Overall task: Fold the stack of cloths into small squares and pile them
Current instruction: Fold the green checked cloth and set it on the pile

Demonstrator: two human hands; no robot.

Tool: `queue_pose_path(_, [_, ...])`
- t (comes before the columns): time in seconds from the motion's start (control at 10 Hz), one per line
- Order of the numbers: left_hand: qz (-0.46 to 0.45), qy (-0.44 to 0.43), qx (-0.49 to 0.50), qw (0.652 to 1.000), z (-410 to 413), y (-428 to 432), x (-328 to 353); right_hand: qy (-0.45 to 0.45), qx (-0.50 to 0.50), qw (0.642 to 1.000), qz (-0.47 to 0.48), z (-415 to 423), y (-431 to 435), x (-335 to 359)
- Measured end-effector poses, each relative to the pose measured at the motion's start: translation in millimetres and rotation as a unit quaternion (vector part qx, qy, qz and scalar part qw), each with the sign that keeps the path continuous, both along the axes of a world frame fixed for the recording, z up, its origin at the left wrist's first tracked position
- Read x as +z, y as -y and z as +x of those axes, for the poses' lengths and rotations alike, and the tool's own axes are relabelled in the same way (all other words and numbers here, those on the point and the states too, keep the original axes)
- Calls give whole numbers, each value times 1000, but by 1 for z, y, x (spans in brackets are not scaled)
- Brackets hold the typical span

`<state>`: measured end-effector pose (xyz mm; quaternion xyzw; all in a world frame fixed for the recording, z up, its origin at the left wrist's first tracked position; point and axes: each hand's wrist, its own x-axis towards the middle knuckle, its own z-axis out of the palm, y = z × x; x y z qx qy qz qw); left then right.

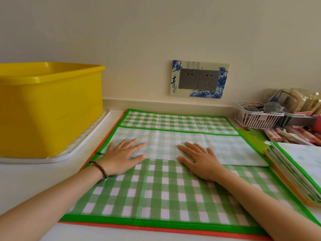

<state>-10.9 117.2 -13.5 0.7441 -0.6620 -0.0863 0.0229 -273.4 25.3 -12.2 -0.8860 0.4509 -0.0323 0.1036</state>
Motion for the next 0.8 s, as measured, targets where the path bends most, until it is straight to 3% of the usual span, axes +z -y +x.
queue_pose_path(0.3, [31,-46,-5,998,10,-6,14,22,1,999,38,0,0,11])
queue_pose_path(0.4, [-26,-111,-61,992,-2,-2,20,107,-6,992,68,-11,-1,24])
queue_pose_path(0.6, [-88,-83,-141,983,-19,4,28,117,34,991,58,-40,-7,30])
queue_pose_path(0.8, [-97,-2,-161,982,-23,6,33,92,14,995,45,-49,-8,28])
